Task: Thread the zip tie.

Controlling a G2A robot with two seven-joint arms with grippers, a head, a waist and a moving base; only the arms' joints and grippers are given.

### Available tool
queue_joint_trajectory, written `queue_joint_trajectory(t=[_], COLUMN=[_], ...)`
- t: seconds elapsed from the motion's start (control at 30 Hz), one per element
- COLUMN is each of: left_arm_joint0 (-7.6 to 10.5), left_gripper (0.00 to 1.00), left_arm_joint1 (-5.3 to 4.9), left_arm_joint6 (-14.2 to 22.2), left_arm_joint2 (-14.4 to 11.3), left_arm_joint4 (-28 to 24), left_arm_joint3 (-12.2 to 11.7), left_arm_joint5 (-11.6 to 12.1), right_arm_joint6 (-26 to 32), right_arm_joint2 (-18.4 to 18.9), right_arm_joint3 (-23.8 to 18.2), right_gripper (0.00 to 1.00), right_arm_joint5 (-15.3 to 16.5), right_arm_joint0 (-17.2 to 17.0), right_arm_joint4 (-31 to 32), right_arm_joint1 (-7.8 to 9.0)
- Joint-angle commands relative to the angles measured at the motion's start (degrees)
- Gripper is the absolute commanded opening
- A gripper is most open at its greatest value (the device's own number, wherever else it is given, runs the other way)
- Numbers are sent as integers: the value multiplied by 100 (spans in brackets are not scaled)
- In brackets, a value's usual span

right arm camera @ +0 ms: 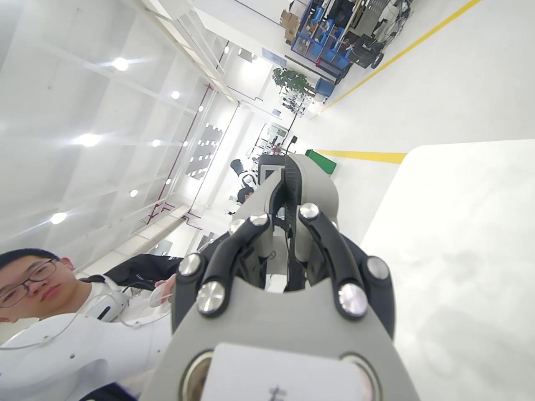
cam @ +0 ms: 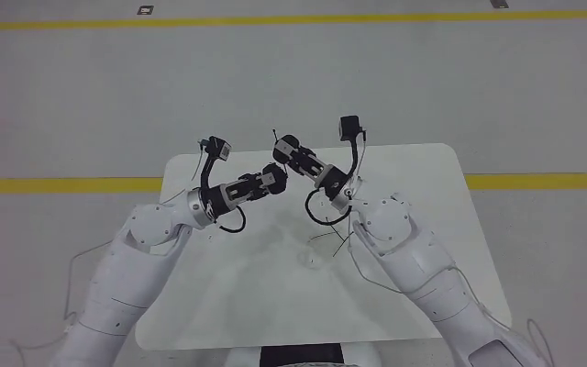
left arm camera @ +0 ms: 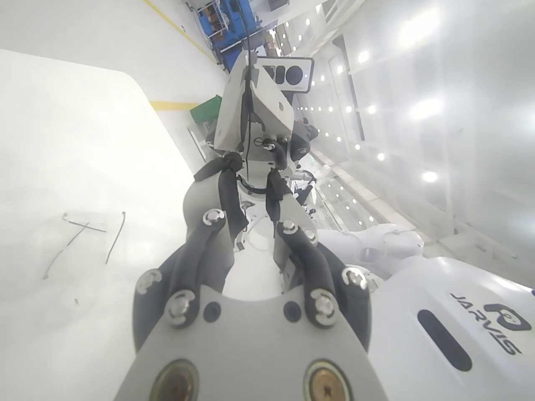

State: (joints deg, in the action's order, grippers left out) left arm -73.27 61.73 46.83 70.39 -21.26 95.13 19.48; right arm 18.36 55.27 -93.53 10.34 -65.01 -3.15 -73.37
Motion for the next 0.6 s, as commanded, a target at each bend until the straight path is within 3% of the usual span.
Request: queue_joint_trajectory(t=[0.0,0.57], left_arm_joint0=[2,-13], left_gripper=[16,12], left_arm_joint1=[21,208], left_arm_joint6=[8,54], left_arm_joint2=[1,40], left_arm_joint4=[10,-24], left_arm_joint3=[-10,-100], left_arm_joint5=[0,0], right_arm_joint6=[-15,-113], right_arm_joint2=[-5,-60], right_arm_joint3=[2,-4], right_gripper=[0,0], right_arm_joint5=[4,177], right_arm_joint0=[2,13], right_arm_joint4=[7,161], right_arm_joint1=[-11,-117])
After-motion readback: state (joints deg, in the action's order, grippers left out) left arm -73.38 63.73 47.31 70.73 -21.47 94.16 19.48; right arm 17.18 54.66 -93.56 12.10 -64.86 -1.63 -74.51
